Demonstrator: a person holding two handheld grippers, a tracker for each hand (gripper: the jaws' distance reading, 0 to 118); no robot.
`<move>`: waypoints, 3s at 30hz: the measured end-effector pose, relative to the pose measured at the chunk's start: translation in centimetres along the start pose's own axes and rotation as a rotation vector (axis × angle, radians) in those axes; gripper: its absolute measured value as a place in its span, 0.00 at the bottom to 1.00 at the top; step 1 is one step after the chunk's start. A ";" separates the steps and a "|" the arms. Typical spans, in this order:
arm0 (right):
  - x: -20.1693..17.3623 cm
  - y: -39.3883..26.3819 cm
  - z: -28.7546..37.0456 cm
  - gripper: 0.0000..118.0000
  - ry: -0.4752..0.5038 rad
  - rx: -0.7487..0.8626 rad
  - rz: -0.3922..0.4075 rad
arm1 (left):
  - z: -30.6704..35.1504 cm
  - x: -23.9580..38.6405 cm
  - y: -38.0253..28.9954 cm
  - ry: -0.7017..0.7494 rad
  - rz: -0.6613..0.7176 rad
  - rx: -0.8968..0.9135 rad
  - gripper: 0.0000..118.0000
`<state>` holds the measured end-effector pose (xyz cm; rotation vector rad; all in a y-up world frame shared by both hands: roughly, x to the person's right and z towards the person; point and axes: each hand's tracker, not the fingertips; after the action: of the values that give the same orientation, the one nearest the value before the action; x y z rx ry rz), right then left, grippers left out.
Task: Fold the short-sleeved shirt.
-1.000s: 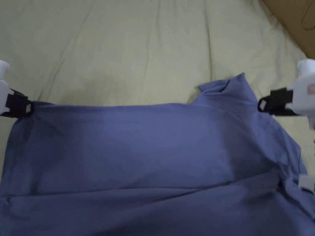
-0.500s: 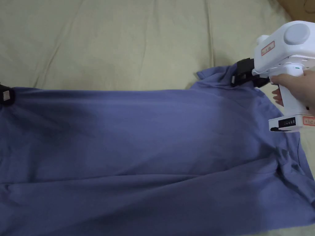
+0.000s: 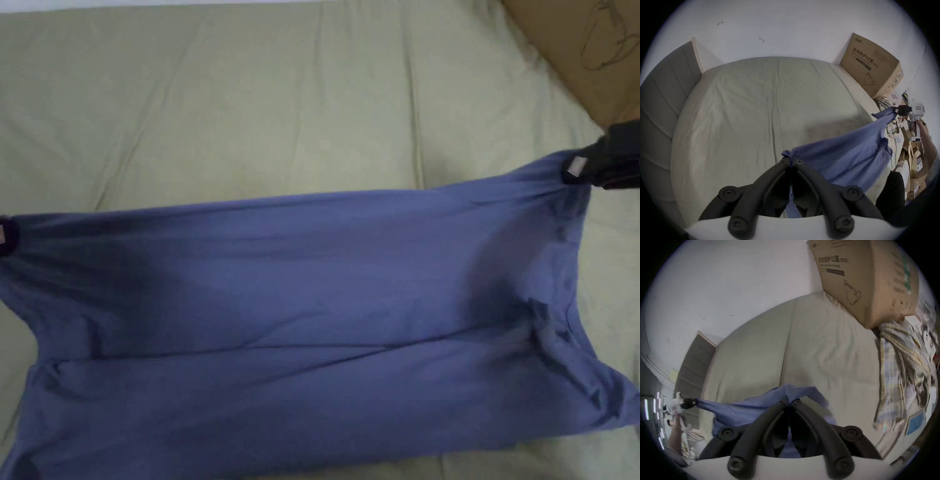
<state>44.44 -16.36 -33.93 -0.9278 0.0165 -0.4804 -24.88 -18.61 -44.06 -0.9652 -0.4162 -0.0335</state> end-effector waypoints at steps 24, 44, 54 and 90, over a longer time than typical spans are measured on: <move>-7.5 -13.3 -0.5 0.73 -0.256 0.035 0.160 | 1.5 8.4 -10.9 0.098 0.093 0.064 0.95; -16.1 -16.6 -7.8 0.01 -0.383 0.023 0.288 | -0.4 2.5 -11.9 -0.182 0.346 0.092 0.15; -16.4 -16.8 -9.2 0.01 -0.312 -0.046 0.283 | -5.4 -7.2 -20.0 -0.587 0.792 0.094 1.00; -11.7 -16.7 -4.9 0.01 -0.210 -0.056 0.228 | -11.1 19.4 -10.6 -0.611 0.294 -0.144 0.90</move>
<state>26.43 -23.72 -26.26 -1.0141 -0.0551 -0.1705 -5.65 -30.61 -34.22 -1.1649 -0.8353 0.5153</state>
